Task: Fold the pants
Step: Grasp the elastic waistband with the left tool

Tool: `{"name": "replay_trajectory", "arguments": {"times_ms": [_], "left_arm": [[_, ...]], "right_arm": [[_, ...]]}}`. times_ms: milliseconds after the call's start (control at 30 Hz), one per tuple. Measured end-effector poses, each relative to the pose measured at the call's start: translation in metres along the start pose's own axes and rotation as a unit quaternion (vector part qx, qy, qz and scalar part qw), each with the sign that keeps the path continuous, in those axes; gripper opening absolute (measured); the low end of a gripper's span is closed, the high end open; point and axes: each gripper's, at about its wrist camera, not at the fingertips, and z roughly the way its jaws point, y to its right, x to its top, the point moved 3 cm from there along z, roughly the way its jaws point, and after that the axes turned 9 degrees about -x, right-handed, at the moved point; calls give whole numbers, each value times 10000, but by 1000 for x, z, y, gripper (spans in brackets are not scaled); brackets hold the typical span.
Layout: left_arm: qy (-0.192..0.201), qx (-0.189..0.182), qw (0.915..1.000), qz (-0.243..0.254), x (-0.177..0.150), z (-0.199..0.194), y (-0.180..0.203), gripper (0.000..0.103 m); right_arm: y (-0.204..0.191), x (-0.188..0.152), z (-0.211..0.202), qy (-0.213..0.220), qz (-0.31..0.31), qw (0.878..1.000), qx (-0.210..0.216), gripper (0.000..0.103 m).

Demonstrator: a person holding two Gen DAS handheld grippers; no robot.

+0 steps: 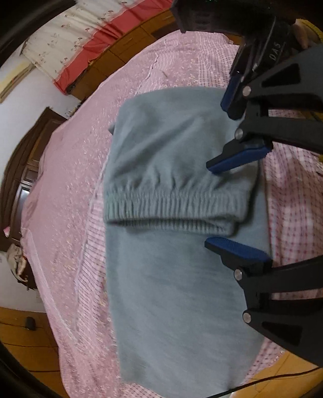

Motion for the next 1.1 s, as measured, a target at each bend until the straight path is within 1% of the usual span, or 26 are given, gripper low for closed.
{"name": "replay_trajectory", "arguments": {"times_ms": [133,200,300,433,500,600,633,667,700,733,767,833,867,900,933,967,1033,1100], "left_arm": [[195,341,9982,461,-5,0,20,57],[232,319,9974,598,-7,1,25,57],[206,268,9979,554,-5,7,23,57],[-45,352,9984,446,0,30,11,57],[-12,393,9984,413,1,36,11,58],[38,388,9983,423,0,38,14,64],[67,430,9981,425,-1,37,15,64],[130,452,9981,407,-2,33,17,62],[202,453,9978,437,-5,28,20,52],[285,450,9969,580,-8,24,27,42],[329,465,9955,759,-11,22,34,38],[331,653,9877,1380,-19,27,53,38],[281,720,9847,1564,-21,31,58,37],[220,779,9834,1624,-23,36,59,33],[175,757,9847,1559,-22,39,57,33],[145,669,9878,1402,-20,42,53,33],[171,407,9940,999,-14,41,42,34],[247,311,9961,784,-11,38,35,37]], "right_arm": [[-1,-3,7,-12,26,10000,-18,42],[-5,-4,10,-21,21,10000,-23,42],[-7,-5,14,-27,37,10000,-5,42],[-8,-6,17,-36,31,10000,13,42],[-7,-7,17,-43,20,10000,8,42],[-2,-8,18,-51,45,10000,19,42],[0,-8,18,-56,56,10000,18,42],[4,-9,18,-58,54,10000,16,42],[4,-9,18,-53,49,10000,1,42],[7,-8,17,-46,51,10000,14,42],[8,-9,17,-44,60,10000,21,42],[12,-8,17,-53,80,10000,20,42],[13,-8,17,-55,85,9999,19,42],[14,-8,17,-55,82,10000,0,42],[15,-7,17,-59,83,9999,-13,42],[17,-7,17,-65,114,9999,35,42],[21,-8,15,-68,158,9998,95,42],[23,-8,14,-64,153,9998,94,42]]}}
